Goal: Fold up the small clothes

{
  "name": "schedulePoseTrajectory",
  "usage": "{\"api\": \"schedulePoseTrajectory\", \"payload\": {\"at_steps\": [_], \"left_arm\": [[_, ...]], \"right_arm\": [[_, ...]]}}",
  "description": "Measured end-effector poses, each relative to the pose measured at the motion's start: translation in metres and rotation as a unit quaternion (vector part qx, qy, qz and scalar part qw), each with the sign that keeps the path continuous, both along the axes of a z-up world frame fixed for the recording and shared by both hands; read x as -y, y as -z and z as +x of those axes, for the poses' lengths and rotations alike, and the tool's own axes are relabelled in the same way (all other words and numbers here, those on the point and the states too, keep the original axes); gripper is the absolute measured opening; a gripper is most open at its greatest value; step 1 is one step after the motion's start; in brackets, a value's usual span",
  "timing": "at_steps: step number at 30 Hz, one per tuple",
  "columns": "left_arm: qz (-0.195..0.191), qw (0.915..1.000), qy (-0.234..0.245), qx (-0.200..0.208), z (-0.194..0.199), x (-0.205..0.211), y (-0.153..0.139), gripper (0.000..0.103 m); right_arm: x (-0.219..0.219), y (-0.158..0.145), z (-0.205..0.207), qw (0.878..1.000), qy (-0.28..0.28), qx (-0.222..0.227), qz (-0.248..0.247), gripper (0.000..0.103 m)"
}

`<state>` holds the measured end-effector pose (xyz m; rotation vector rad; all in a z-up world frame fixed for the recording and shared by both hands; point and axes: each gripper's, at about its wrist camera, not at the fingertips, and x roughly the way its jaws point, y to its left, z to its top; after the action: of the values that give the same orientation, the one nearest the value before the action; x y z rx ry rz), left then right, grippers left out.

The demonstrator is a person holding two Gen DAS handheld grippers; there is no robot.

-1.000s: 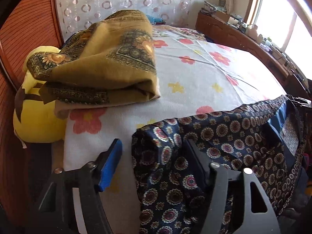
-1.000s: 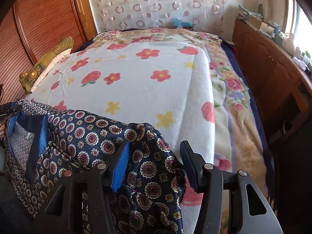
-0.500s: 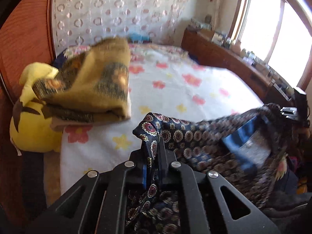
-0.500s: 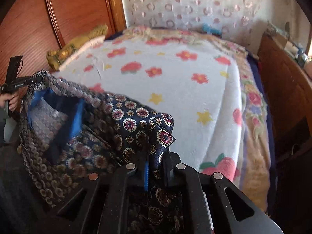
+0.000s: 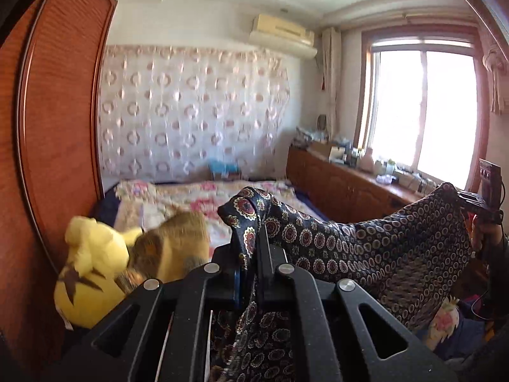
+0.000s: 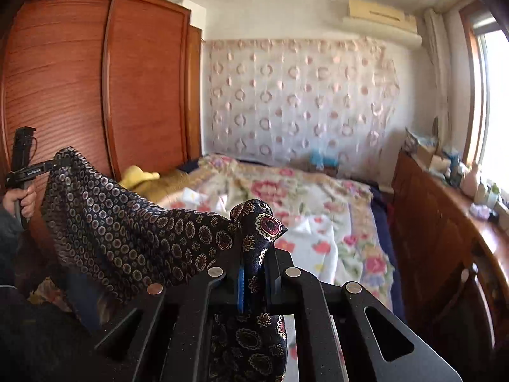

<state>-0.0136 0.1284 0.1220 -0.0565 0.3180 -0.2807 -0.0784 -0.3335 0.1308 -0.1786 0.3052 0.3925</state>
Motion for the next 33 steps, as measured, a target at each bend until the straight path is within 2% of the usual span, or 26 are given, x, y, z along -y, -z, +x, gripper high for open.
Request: {"api": "schedulePoseTrajectory", "payload": {"at_steps": [6, 9, 12, 15, 19, 21, 23, 24, 25, 26, 27, 28, 29, 31, 33], "left_arm": [[0.005, 0.9978, -0.013, 0.065, -0.014, -0.013, -0.052, 0.008], [0.009, 0.9959, -0.024, 0.087, -0.014, -0.021, -0.068, 0.008], [0.013, 0.9947, -0.037, 0.095, -0.002, -0.03, -0.076, 0.008], [0.018, 0.9948, -0.059, 0.081, 0.036, -0.043, -0.069, 0.008], [0.028, 0.9966, -0.067, 0.037, 0.097, -0.049, -0.036, 0.008], [0.026, 0.9969, -0.072, 0.015, 0.129, -0.055, -0.016, 0.008], [0.029, 0.9959, -0.083, -0.022, 0.171, -0.063, 0.016, 0.008], [0.035, 0.995, -0.088, -0.032, 0.181, -0.063, 0.026, 0.01], [0.052, 0.9918, -0.103, -0.055, 0.205, -0.066, 0.047, 0.012], [0.066, 0.9885, -0.114, -0.074, 0.218, -0.068, 0.064, 0.014], [0.072, 0.9864, -0.121, -0.084, 0.224, -0.067, 0.074, 0.021], [0.079, 0.983, -0.128, -0.105, 0.236, -0.072, 0.092, 0.025], [0.078, 0.9815, -0.126, -0.122, 0.241, -0.074, 0.104, 0.026], [0.063, 0.9799, -0.118, -0.148, 0.244, -0.078, 0.125, 0.034], [0.055, 0.9806, -0.114, -0.15, 0.238, -0.081, 0.135, 0.044]], "right_arm": [[0.004, -0.064, -0.032, 0.997, -0.003, 0.071, -0.009, 0.008], [0.003, -0.093, -0.047, 0.995, -0.006, 0.101, -0.02, 0.008], [-0.001, -0.115, -0.052, 0.992, -0.007, 0.12, -0.032, 0.008], [-0.008, -0.122, -0.035, 0.992, 0.003, 0.12, -0.049, 0.008], [-0.037, -0.102, 0.02, 0.994, 0.014, 0.088, -0.059, 0.008], [-0.069, -0.086, 0.055, 0.996, 0.018, 0.059, -0.058, 0.008], [-0.083, -0.069, 0.094, 0.998, 0.027, 0.027, -0.053, 0.009], [-0.089, -0.059, 0.112, 0.998, 0.031, 0.011, -0.051, 0.009], [-0.095, -0.047, 0.132, 0.998, 0.04, -0.001, -0.047, 0.012], [-0.102, -0.036, 0.149, 0.998, 0.047, -0.01, -0.044, 0.02], [-0.11, -0.025, 0.167, 0.997, 0.053, -0.021, -0.045, 0.025], [-0.118, -0.011, 0.186, 0.996, 0.067, -0.042, -0.048, 0.033], [-0.127, -0.002, 0.2, 0.994, 0.079, -0.064, -0.051, 0.037], [-0.141, 0.022, 0.223, 0.987, 0.113, -0.099, -0.061, 0.039], [-0.149, 0.043, 0.233, 0.982, 0.122, -0.126, -0.066, 0.039]]}}
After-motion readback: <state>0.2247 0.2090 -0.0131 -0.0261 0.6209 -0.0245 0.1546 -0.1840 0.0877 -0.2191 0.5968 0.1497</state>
